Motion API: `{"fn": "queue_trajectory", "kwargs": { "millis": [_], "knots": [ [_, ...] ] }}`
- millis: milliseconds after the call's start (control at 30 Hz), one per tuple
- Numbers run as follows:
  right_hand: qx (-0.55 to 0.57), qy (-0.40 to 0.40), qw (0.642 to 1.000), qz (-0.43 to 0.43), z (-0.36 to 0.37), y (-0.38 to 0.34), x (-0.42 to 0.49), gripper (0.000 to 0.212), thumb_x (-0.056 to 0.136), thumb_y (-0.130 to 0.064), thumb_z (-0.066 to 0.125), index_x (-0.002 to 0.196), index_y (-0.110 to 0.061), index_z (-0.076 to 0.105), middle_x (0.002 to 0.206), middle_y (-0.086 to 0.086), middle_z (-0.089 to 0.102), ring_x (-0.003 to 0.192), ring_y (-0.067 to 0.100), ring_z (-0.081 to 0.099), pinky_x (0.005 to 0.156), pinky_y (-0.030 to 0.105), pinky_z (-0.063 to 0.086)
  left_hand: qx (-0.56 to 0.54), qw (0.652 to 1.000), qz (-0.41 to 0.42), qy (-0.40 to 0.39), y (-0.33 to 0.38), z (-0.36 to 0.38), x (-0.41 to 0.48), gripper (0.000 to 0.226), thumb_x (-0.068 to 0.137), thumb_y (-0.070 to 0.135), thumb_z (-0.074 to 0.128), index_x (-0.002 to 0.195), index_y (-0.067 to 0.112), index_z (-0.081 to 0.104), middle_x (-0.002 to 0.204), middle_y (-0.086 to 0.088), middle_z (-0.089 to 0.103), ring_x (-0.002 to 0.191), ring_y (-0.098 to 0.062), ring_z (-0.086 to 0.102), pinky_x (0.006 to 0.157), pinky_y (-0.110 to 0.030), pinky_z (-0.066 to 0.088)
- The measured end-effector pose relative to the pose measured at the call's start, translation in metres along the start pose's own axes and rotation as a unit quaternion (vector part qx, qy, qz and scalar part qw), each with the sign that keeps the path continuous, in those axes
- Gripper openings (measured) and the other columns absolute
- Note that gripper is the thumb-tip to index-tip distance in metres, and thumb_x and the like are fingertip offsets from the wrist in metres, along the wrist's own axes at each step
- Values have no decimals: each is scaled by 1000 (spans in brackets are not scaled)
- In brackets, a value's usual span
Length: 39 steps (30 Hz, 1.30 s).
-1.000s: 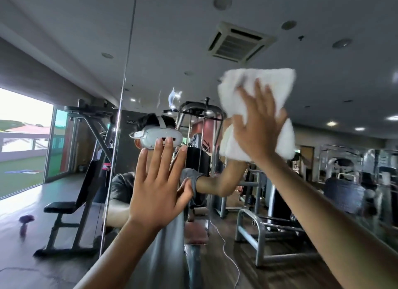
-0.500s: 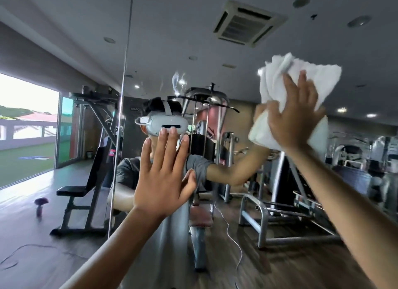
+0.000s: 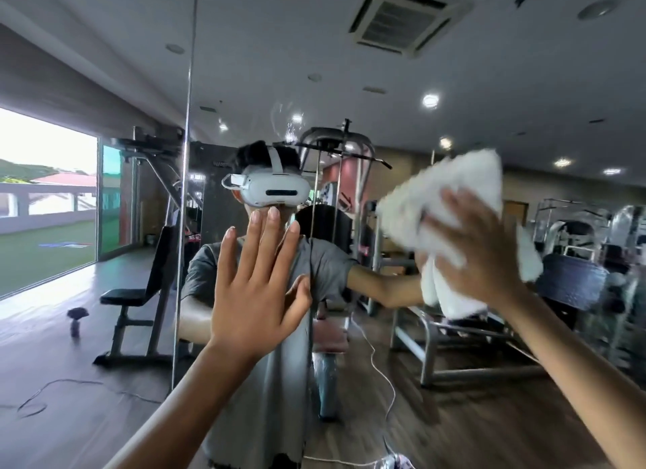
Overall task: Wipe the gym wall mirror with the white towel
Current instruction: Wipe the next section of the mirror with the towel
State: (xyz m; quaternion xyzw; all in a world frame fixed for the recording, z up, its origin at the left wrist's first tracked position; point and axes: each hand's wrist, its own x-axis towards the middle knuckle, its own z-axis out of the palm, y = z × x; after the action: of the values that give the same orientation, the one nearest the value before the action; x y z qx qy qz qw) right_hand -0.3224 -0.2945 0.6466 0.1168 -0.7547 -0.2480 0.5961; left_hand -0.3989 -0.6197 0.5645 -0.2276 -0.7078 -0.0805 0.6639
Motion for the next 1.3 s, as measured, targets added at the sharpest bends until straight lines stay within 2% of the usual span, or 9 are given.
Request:
{"fn": "queue_trajectory", "kwargs": {
  "millis": [100, 167, 367, 433, 567, 700, 1000, 1200, 1300],
  "knots": [
    [65, 58, 974, 211, -3, -37, 50, 61, 90, -42, 48, 150, -34, 38, 165, 0, 22, 151, 23, 19, 110, 59, 21, -5, 1000, 4, 4, 1, 0, -10, 68, 98, 43, 43, 155, 9, 33, 163, -17, 24, 152, -34, 21, 122, -56, 16],
    [83, 72, 967, 230, -1, -78, 56, 61, 95, -46, 44, 153, -29, 35, 166, 5, 18, 153, 25, 14, 113, 62, 12, -3, 1000, 10, 5, 1, 1, -28, 66, 97, 41, 44, 154, 8, 36, 162, -17, 27, 151, -34, 24, 122, -56, 18],
    [41, -18, 974, -224, 10, -126, -55, 72, 85, -49, 59, 151, -35, 36, 163, 2, 24, 151, 24, 22, 108, 56, 25, -17, 1000, -14, 0, -4, 0, -72, 64, 95, 35, 48, 154, 10, 36, 162, -14, 29, 151, -33, 26, 122, -54, 16],
    [25, -31, 964, -262, 17, -91, -74, 75, 81, -51, 63, 150, -40, 36, 162, -1, 26, 147, 23, 29, 105, 58, 30, -15, 1000, -20, -8, -4, -1, -86, 66, 93, 31, 55, 153, 10, 37, 162, -15, 29, 151, -34, 26, 122, -55, 18],
    [53, 10, 998, 11, 8, -61, -31, 66, 84, -46, 53, 148, -38, 37, 161, 4, 29, 146, 28, 27, 104, 65, 28, -13, 1000, -17, -17, -6, -2, -94, 64, 96, 34, 51, 153, 9, 38, 161, -16, 30, 151, -34, 26, 122, -55, 18],
    [99, 76, 972, 199, 3, -131, 13, 58, 92, -46, 51, 148, -30, 45, 163, 6, 27, 151, 27, 22, 112, 57, 14, -6, 1000, -7, -26, -9, -2, -94, 61, 99, 36, 47, 153, 8, 38, 161, -17, 30, 151, -34, 25, 121, -56, 20],
    [21, -33, 978, -203, 26, -155, -148, 84, 78, -47, 61, 155, -34, 29, 167, 2, 15, 153, 25, 14, 102, 61, 29, 4, 1000, -17, -19, -7, -2, -99, 55, 100, 27, 45, 152, 6, 40, 160, -16, 32, 150, -34, 27, 116, -60, 29],
    [93, 67, 975, 190, 9, -135, -51, 62, 84, -34, 53, 145, -26, 48, 160, 10, 33, 148, 29, 26, 104, 45, 20, -8, 999, -38, -14, -2, -2, -103, 54, 102, 27, 42, 152, 6, 41, 160, -16, 32, 150, -33, 26, 116, -60, 28],
    [111, 51, 973, 193, 11, -187, -45, 67, 85, -40, 53, 150, -28, 42, 162, 11, 28, 150, 30, 22, 108, 52, 18, -33, 996, -84, -28, 10, -4, -131, 55, 103, 28, 37, 154, 8, 35, 162, -14, 25, 152, -33, 22, 120, -56, 21]
  ]
}}
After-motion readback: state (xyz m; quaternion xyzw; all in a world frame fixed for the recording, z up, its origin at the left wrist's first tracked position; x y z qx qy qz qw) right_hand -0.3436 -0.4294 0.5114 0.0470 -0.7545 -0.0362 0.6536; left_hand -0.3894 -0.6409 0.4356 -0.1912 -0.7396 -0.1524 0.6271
